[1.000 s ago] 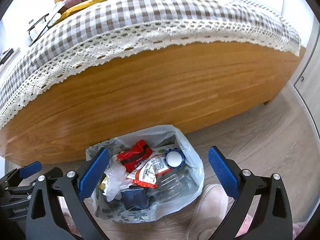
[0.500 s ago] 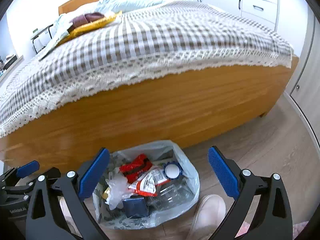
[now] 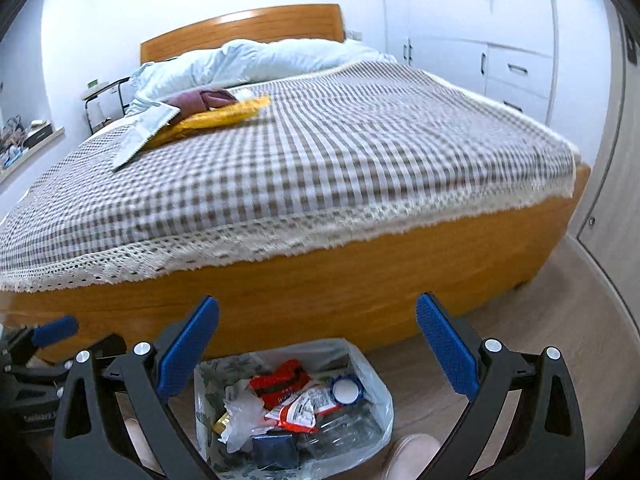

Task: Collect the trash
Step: 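Raise both open tools from the bin back over the bed, then grasp the clear plastic straw on the bed with the right tool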

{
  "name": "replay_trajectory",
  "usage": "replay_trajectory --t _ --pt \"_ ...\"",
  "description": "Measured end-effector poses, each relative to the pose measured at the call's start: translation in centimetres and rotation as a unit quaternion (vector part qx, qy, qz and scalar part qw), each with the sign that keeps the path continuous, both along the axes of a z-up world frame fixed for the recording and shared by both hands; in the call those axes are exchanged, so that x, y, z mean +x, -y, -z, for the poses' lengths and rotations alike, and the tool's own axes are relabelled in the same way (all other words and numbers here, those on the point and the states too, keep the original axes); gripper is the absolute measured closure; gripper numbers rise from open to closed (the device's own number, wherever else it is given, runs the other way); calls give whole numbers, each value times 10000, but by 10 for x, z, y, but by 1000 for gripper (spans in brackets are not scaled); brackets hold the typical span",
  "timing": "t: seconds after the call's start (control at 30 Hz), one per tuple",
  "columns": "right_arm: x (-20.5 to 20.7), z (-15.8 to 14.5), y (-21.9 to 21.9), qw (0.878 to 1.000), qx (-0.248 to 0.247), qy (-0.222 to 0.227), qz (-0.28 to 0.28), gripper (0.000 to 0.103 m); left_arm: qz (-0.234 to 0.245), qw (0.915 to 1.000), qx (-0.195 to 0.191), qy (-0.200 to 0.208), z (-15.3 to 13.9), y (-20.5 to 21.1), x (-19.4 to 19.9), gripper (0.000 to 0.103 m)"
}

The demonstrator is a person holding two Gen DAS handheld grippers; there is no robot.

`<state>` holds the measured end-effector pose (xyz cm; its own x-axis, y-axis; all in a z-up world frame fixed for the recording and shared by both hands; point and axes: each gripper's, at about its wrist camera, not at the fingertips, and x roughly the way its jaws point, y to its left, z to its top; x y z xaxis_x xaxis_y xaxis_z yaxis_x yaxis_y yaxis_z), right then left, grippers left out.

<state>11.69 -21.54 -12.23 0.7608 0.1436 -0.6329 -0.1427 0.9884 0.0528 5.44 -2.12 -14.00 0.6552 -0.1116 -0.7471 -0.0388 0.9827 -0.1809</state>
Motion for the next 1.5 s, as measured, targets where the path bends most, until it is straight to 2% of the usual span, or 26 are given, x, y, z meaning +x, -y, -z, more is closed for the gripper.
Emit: replay_trajectory --t 0.23,0.43,0.57,0.73,0.9,1.0,1.13,1.33,1.5 --pt "3 -32 -13 9983 -61 483 -305 8 -81 9988 87 467 -36 -9 6 8" --pt "15 -69 -19 9939 -116 987 -473 8 -246 9909 504 1223 -81 -16 9 8" --pt "27 -90 -23 9898 -112 1310 -551 8 -342 9864 590 1497 -102 -23 19 8" --pt "55 -101 -28 9878 22 1464 -526 8 -466 9821 583 1727 -120 -36 36 8" --pt "79 -112 -33 9870 255 1520 -447 8 -577 9792 353 1912 -135 -46 56 8" --pt "92 -117 -36 9862 361 1559 -420 8 -607 9752 363 2097 -146 -47 62 8" --pt "104 -120 -34 9854 583 1577 -281 8 -560 9706 363 2313 -154 -46 70 8" --pt "116 -111 -27 9852 860 1482 34 8 -469 9710 298 2325 -149 -46 80 8" --pt "124 -103 -29 9851 891 1470 -40 8 -366 9720 516 2263 -137 -41 84 8"
